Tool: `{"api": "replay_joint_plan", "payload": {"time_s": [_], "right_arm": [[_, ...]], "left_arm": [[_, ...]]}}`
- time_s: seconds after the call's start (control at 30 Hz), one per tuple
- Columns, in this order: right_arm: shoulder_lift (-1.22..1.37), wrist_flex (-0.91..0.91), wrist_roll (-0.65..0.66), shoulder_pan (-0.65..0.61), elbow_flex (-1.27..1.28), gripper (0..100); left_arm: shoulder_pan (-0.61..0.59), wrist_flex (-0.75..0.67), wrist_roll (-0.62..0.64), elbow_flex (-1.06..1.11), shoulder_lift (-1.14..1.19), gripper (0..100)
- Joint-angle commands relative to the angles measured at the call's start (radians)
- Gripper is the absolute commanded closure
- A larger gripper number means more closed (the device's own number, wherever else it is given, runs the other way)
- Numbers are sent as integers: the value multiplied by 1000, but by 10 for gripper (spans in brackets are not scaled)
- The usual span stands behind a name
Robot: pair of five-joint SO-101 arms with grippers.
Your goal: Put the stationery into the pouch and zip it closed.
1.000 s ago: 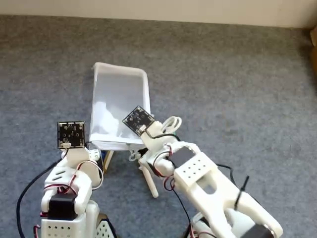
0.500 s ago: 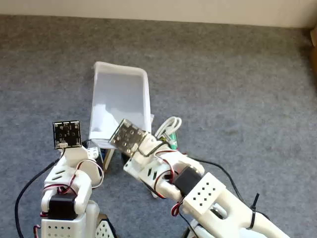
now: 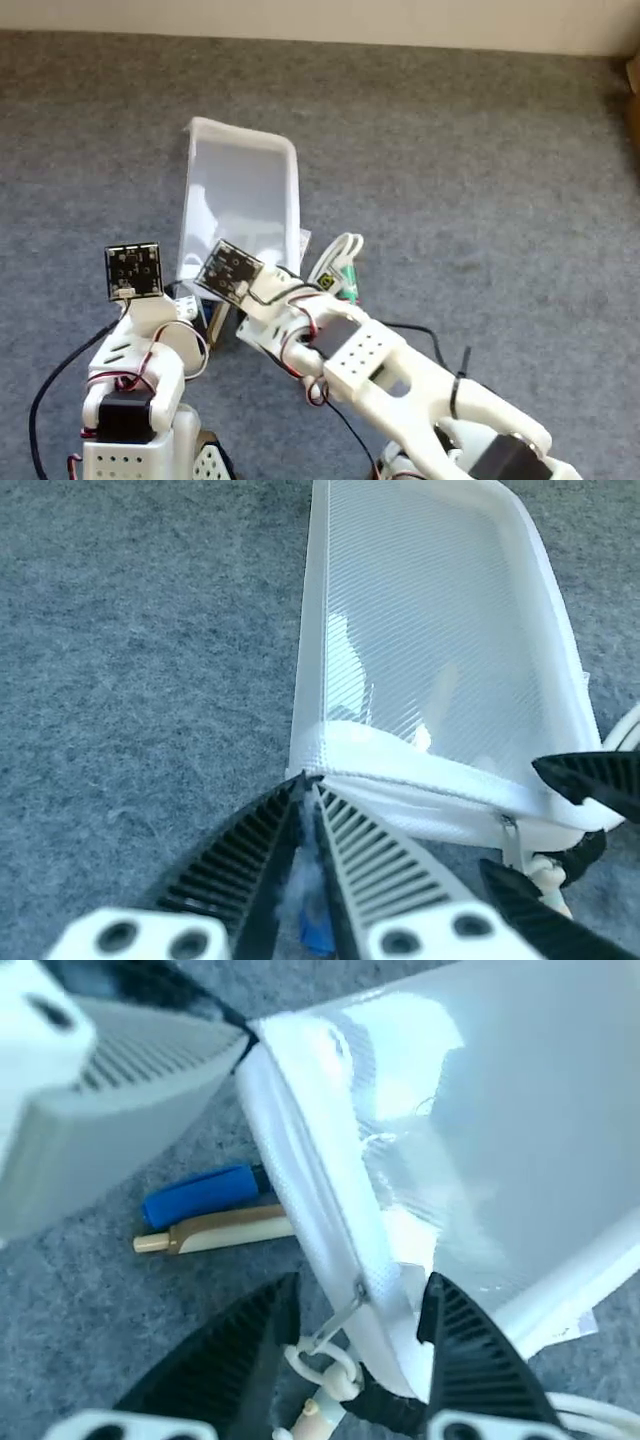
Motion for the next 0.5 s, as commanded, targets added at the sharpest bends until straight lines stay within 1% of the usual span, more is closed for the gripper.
{"api": "replay_joint_plan", "payload": {"time_s": [0.0, 0.2, 0.37, 0.43, 0.47], "right_arm": [[-2, -30, 9, -4, -99, 810], [8, -33, 9, -4, -113, 810], [10, -156, 9, -4, -105, 814], [10, -177, 12, -4, -105, 814], [10, -177, 34, -4, -104, 814]], "left_arm": [[1, -25, 11, -44, -12, 994], [1, -23, 11, -44, -12, 994], [1, -21, 9, -44, -12, 994], [1, -21, 9, -44, -12, 994], [1, -21, 9, -44, -12, 994]]}}
